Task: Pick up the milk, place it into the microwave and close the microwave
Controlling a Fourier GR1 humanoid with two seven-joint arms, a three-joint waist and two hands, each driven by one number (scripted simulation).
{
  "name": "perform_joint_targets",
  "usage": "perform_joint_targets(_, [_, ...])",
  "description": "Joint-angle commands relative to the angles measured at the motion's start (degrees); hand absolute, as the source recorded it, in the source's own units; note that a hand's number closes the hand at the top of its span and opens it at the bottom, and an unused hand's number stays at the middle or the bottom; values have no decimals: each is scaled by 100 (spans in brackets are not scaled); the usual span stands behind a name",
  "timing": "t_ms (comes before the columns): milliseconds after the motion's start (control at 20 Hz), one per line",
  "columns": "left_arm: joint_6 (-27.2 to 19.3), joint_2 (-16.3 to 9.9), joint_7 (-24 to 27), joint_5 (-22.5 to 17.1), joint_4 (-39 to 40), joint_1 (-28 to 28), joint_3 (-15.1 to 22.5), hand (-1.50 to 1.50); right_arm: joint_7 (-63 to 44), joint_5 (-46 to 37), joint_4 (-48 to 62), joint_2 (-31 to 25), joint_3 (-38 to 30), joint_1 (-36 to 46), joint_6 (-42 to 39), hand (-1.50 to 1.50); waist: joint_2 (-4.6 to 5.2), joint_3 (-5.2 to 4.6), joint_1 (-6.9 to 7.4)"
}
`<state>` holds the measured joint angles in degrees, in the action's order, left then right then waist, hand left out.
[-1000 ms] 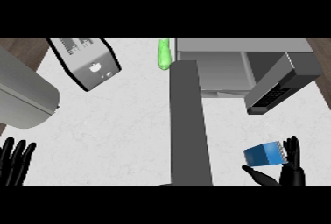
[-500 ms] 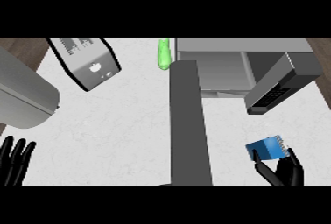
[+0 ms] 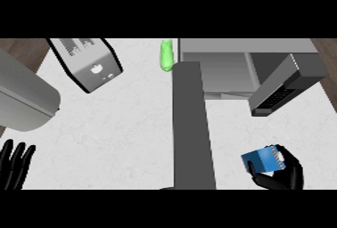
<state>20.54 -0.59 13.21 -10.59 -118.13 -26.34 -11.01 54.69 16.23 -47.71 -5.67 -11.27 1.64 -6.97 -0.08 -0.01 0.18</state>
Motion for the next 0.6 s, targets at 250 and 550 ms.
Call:
perform_joint_targets(250, [51, 50, 115, -35, 68, 48, -89, -150, -654, -245, 326, -583, 536, 1059, -1239, 150, 11, 3, 44])
perform_joint_targets(550, [8, 55, 94, -6, -265, -478, 107, -150, -1107, -512, -746, -285, 980, 606, -880, 150, -2, 0, 8])
